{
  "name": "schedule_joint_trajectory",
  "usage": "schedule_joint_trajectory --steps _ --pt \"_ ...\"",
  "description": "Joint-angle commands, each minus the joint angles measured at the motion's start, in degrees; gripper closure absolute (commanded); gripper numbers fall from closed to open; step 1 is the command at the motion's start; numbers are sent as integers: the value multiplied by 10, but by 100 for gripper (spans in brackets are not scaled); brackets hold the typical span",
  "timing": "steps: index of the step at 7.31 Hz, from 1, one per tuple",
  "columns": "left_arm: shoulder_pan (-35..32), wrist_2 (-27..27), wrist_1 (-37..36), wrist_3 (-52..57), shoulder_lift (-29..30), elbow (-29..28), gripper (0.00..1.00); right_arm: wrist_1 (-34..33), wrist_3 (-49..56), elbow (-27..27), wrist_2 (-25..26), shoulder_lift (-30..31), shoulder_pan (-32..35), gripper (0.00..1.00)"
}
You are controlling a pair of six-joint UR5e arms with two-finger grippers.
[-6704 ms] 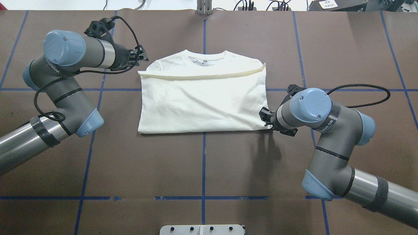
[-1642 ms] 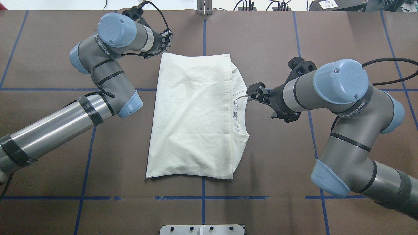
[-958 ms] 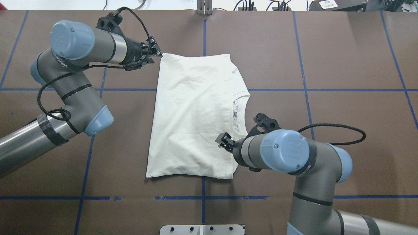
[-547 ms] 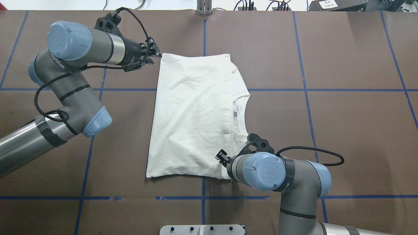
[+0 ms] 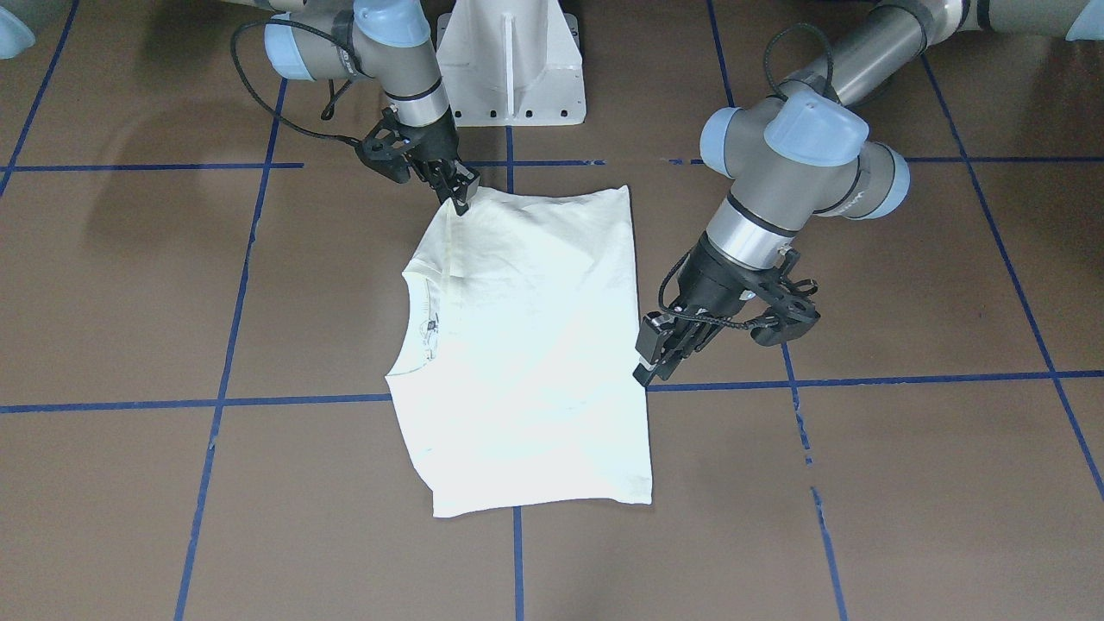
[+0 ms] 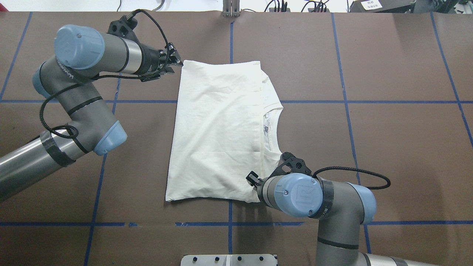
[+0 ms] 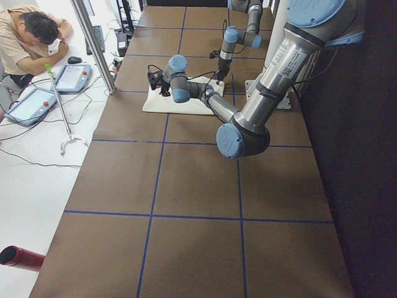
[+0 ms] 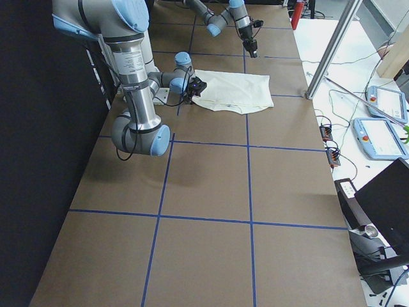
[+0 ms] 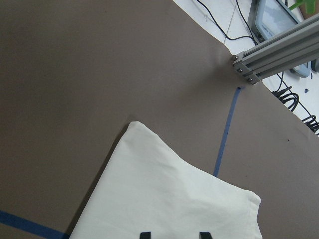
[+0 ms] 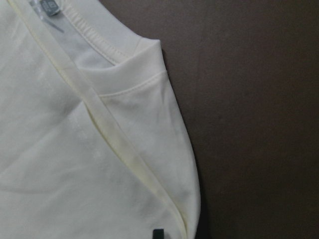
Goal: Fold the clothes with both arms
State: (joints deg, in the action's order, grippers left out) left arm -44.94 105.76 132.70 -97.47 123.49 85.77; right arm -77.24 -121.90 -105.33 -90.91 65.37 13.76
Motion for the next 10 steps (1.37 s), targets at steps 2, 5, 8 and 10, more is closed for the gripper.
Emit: schedule_joint_trajectory --steps 2,5,8,10 --pt "2 0 2 -1 0 -2 57 -5 0 -15 1 6 -6 100" --pt "63 -6 -3 -65 -116 132 60 -5 2 -87 -2 37 -3 100" --pt "216 -53 -171 -69 -184 272 61 -5 4 -109 -3 66 -6 100" --pt "289 -93 -177 -139 -196 272 50 -5 4 -108 -2 67 -4 100"
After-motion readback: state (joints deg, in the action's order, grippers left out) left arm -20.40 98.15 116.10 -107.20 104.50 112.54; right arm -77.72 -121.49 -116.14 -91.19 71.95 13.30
